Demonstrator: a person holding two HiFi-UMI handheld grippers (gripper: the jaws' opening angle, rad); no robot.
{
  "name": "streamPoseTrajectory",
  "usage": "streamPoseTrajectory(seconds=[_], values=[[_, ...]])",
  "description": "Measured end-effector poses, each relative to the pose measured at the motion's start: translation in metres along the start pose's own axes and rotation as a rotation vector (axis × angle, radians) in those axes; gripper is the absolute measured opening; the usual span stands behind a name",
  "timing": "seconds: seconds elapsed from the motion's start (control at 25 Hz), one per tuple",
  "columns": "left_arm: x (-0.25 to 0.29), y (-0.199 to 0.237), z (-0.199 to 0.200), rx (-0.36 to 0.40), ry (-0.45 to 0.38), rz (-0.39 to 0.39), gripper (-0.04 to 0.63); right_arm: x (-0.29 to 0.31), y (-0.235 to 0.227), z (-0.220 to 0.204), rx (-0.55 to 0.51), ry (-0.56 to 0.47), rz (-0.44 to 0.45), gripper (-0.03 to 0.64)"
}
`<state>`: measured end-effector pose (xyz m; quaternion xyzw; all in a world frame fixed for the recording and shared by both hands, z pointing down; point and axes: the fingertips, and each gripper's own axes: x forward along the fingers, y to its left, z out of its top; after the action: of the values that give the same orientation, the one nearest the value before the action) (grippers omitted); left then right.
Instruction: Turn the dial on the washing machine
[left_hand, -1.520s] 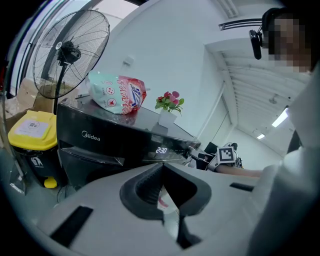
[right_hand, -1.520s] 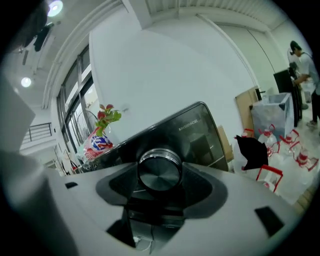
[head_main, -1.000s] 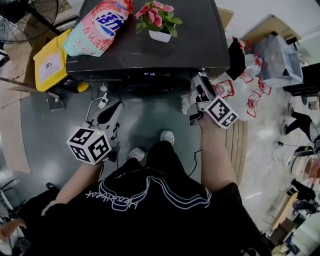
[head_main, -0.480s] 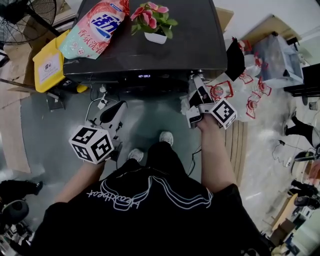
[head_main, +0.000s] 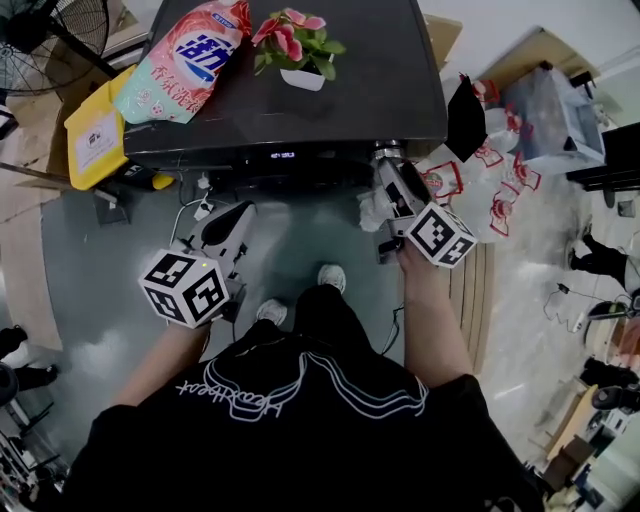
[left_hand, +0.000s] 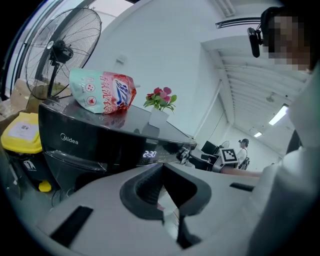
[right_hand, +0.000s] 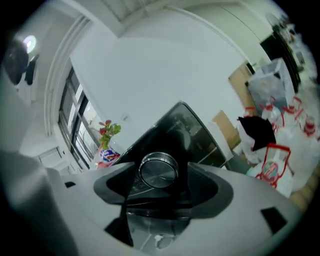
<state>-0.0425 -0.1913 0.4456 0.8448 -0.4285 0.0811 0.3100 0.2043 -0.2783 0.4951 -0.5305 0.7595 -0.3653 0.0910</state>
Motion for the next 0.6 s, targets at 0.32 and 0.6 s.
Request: streamPoseTrajectory(seconds=[0.32, 0.6], values=[[-0.03, -0.017, 0.011, 0.046, -0.009, -0.057, 0.005, -0.052, 0.104, 0.005, -0.533, 0.049, 0.07, 0.17], [-0.08, -0.055, 0.039, 0.105, -0.045, -0.203, 0.005, -0.103, 0.211, -0.012, -0.66, 0.041, 0.178, 0.005]])
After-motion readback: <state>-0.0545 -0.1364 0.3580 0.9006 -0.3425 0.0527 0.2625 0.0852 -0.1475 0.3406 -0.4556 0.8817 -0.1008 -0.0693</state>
